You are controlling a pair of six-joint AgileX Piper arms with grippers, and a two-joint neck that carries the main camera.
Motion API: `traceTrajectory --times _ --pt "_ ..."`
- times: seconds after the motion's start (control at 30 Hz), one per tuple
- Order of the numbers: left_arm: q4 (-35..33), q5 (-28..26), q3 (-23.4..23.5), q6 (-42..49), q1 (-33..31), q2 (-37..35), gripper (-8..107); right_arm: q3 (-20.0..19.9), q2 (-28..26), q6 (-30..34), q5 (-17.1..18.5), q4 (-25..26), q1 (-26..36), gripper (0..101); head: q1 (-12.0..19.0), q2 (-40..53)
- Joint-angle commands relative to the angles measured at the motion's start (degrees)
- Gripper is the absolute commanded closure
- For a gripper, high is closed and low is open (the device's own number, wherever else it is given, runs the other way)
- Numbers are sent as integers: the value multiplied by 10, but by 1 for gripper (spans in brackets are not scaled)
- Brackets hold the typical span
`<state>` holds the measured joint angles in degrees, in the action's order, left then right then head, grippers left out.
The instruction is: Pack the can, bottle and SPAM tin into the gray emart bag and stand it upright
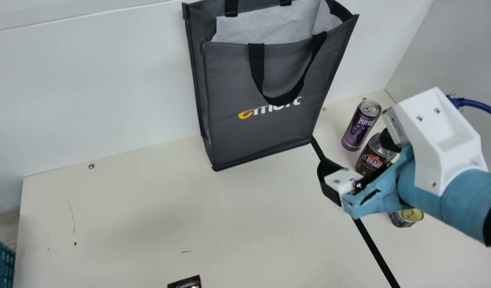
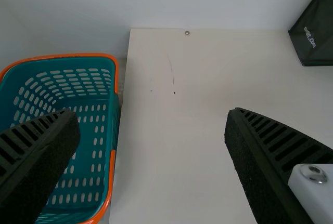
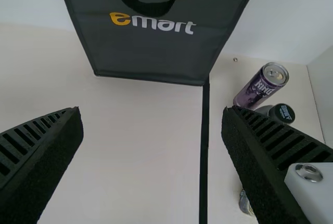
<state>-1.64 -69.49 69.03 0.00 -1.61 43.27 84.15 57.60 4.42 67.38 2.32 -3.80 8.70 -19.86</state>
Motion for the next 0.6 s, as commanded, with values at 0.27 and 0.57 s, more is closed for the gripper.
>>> traceTrajectory --times 0.27,0.57 --pt "0 0 0 0 0 0 9 67 52 72 2 -21 20 6 13 -1" --pt "0 0 0 0 0 0 9 140 107 152 0 -33 39 6 13 -1"
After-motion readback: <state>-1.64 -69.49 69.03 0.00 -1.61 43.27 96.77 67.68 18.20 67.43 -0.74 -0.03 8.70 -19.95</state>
